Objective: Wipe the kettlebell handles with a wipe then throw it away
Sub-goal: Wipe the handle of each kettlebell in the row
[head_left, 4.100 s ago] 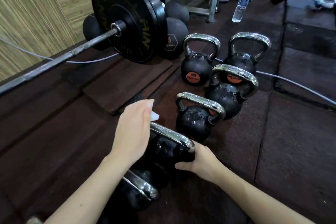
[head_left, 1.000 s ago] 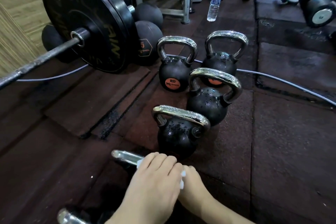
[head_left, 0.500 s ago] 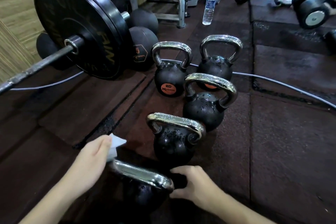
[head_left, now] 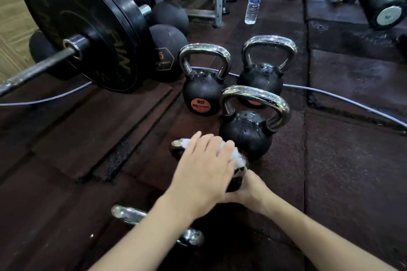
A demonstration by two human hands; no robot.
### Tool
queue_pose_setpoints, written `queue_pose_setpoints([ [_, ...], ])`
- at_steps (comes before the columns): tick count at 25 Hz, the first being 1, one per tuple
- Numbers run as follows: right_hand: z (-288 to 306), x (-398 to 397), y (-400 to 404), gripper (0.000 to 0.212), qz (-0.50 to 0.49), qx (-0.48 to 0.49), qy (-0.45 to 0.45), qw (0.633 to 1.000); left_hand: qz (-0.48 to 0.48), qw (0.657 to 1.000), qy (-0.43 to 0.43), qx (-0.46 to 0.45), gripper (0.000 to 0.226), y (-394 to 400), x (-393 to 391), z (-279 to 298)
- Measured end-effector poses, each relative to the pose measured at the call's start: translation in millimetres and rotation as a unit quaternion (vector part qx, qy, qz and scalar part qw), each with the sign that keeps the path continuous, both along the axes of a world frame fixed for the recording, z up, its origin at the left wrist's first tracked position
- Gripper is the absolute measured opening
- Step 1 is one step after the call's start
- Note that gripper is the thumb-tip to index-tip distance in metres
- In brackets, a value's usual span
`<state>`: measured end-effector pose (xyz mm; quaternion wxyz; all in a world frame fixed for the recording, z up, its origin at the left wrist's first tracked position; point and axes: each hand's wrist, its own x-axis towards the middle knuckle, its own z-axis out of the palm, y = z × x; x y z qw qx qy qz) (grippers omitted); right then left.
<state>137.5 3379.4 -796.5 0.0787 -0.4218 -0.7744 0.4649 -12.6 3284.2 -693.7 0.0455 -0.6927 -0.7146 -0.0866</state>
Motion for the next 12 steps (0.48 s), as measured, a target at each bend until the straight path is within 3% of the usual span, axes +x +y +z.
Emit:
queue_pose_setpoints([
  [4,-1,0,1,0.036,0.017,-0.012,-0.009,1.000,-0.041,0.997,0.067,-0.013,0.044,28,37,7],
  [6,6,0,1,0.041,0.006,-0.015,0.004,1.000,-0.094,0.990,0.097,-0.044,0.043,35,25,15],
  [8,12,-2,-1,0.064,-0.002,-0.007,0.005,1.000,-0.095,0.984,0.127,-0.086,0.031,33,-6,26],
  [10,13,-2,-2,0.069,-0.001,-0.014,0.006,1.000,-0.009,0.990,0.057,-0.131,0.034,28,-42,32],
  [12,14,-1,-1,0.067,0.002,-0.019,0.003,1.000,0.061,0.981,-0.136,-0.121,0.034,15,-70,24],
])
